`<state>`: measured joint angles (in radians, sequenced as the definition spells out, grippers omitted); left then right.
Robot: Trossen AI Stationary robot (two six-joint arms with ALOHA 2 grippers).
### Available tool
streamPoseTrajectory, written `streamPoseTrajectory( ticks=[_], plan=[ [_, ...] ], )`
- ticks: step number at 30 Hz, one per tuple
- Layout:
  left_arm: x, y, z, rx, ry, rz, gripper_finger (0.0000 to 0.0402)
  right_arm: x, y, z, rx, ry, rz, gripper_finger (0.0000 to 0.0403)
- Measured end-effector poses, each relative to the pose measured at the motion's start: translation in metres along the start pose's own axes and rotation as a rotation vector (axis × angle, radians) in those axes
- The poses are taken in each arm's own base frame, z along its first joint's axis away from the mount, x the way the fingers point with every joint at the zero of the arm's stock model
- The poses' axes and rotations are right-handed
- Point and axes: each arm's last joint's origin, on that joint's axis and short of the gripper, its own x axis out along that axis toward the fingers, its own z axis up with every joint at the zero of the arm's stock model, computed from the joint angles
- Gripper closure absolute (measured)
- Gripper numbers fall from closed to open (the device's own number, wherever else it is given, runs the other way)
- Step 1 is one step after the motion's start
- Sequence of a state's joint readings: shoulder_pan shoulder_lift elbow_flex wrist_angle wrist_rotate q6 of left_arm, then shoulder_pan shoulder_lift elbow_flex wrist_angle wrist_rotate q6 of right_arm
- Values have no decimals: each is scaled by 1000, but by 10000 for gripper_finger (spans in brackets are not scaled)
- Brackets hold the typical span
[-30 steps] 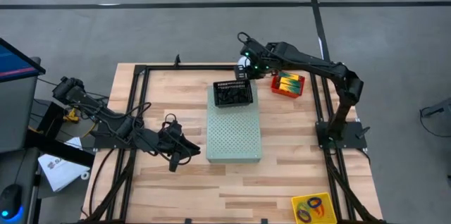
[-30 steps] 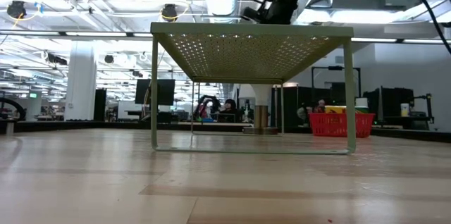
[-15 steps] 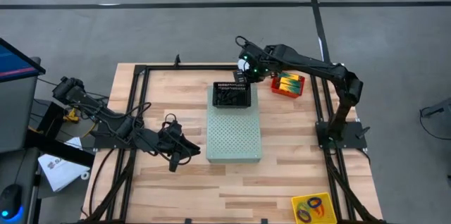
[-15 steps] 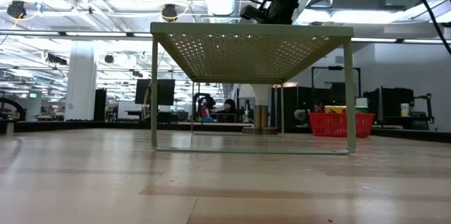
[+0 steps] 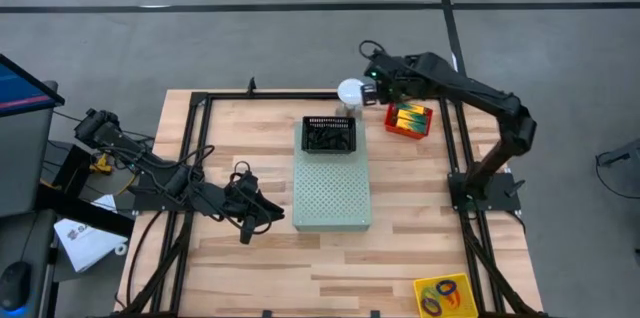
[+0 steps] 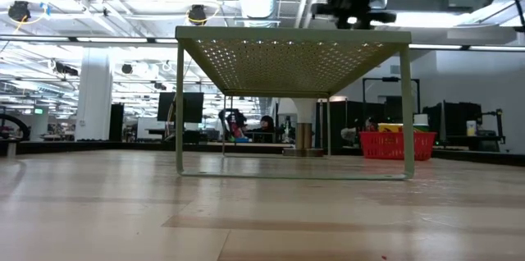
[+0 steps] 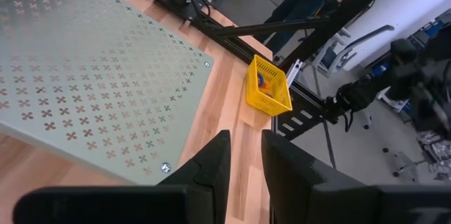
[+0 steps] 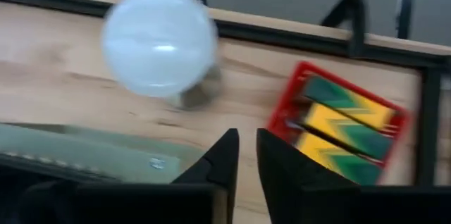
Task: Pick & Place Office Desk Supplies
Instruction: Put the red bin on the shelf
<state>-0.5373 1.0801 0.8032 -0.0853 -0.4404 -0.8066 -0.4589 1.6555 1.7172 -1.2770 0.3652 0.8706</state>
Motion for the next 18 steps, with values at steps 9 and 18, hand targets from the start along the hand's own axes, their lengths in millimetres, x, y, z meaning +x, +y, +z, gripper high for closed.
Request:
streamPoseTrajectory(
  ticks=[9,18],
  plan=[
    [0,0,0,16,-3,7,325,-12,-45,-27,125,28,-49,295],
    [0,1,0,18,-19,24,325,16,-105,-87,501,18,-26,258]
  ],
)
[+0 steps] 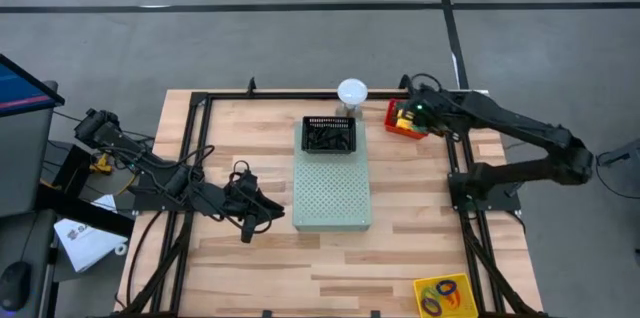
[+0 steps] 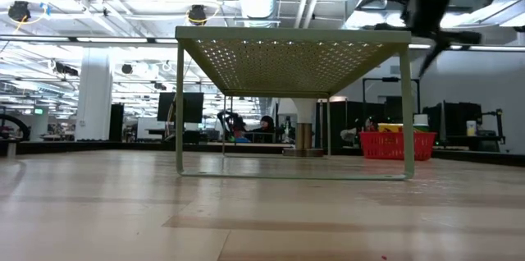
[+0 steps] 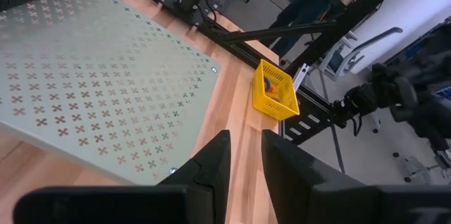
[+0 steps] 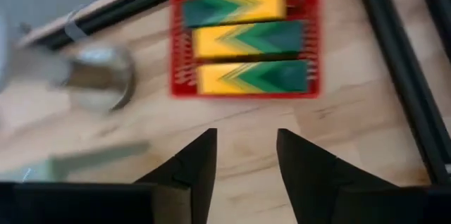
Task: Pick & Place Office Desk Supplies
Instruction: Put the red bin on the shelf
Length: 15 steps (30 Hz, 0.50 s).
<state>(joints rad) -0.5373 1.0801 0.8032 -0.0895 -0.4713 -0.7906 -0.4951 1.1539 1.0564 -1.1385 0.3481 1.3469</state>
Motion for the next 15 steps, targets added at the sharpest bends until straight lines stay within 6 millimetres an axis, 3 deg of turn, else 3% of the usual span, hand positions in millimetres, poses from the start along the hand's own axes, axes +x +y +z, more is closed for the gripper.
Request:
streamPoseTrajectory(
  ticks=[5,15],
  plan=[
    [0,0,0,0,0,0,325,14,-22,2,145,0,-33,259],
    [1,2,3,-37,-12,6,325,44,-28,9,391,13,-193,274]
  ],
)
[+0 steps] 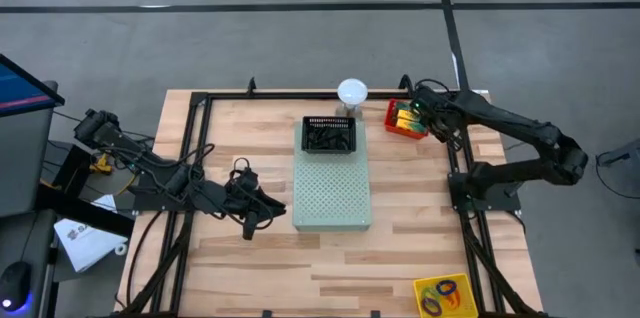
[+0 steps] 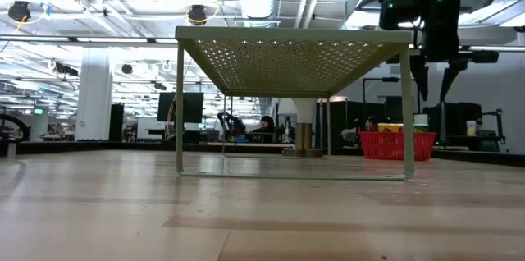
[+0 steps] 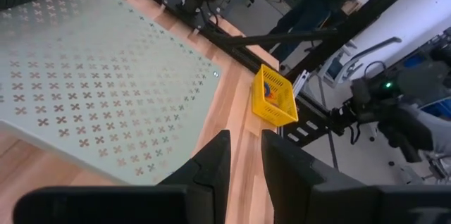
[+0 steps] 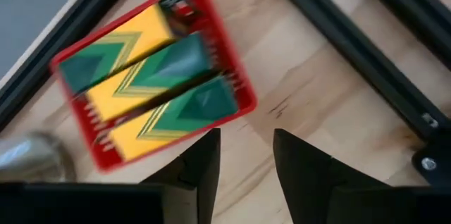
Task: Pick & Place Office Desk Supplies
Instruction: Put the red bin on the shelf
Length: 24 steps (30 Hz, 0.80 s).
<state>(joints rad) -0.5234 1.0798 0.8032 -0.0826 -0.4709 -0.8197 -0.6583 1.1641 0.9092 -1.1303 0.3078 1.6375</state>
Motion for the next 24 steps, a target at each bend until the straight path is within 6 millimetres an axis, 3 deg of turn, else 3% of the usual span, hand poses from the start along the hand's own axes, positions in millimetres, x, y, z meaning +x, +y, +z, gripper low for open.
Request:
streamPoseTrajectory(
  ticks=[7,15,24],
  plan=[
    [0,-2,3,-15,-30,-12,325,6,-3,3,138,-21,-86,290],
    [0,-2,3,-15,-33,-9,325,20,6,3,114,3,-1,294],
    [0,-4,5,-41,-54,-35,325,42,-29,-6,191,41,38,293]
  ],
)
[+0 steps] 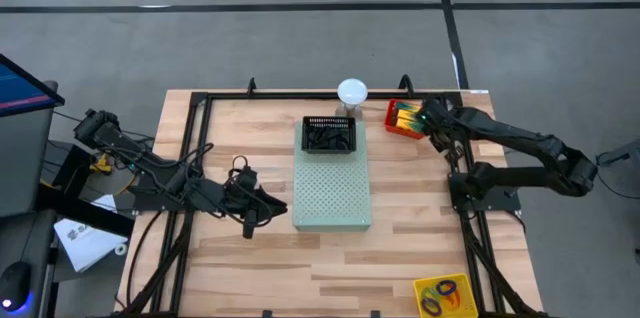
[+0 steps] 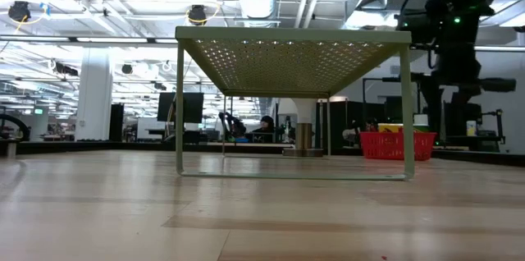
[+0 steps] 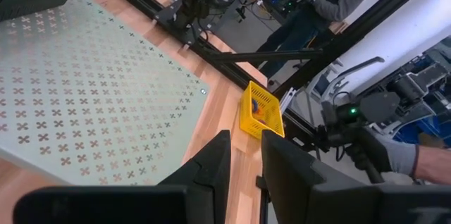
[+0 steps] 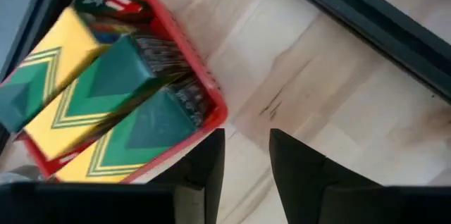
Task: Pick & Place Office Desk Supplies
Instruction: Put the red bin on the shelf
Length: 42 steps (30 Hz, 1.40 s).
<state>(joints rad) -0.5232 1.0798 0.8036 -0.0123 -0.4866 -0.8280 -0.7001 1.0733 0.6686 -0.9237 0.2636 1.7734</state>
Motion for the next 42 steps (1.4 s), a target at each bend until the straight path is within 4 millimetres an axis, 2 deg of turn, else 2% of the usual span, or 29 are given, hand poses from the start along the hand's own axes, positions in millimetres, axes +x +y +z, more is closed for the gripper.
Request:
streamPoseTrajectory(
  ticks=[5,8,16,36,39,42],
  plan=[
    [0,0,0,1,1,1,325,7,-11,0,66,-31,53,293],
    [0,0,0,1,1,0,325,10,-9,-1,84,-36,104,293],
    [1,1,1,-21,-3,6,325,21,-14,-3,111,-49,112,293],
    [1,0,2,-57,-12,-3,325,49,1,-20,78,-27,53,295],
    [1,0,2,-57,-12,-3,325,49,0,-19,74,-29,42,302],
    [1,0,2,-57,-12,-3,325,49,-1,-19,71,-31,36,330]
  ],
)
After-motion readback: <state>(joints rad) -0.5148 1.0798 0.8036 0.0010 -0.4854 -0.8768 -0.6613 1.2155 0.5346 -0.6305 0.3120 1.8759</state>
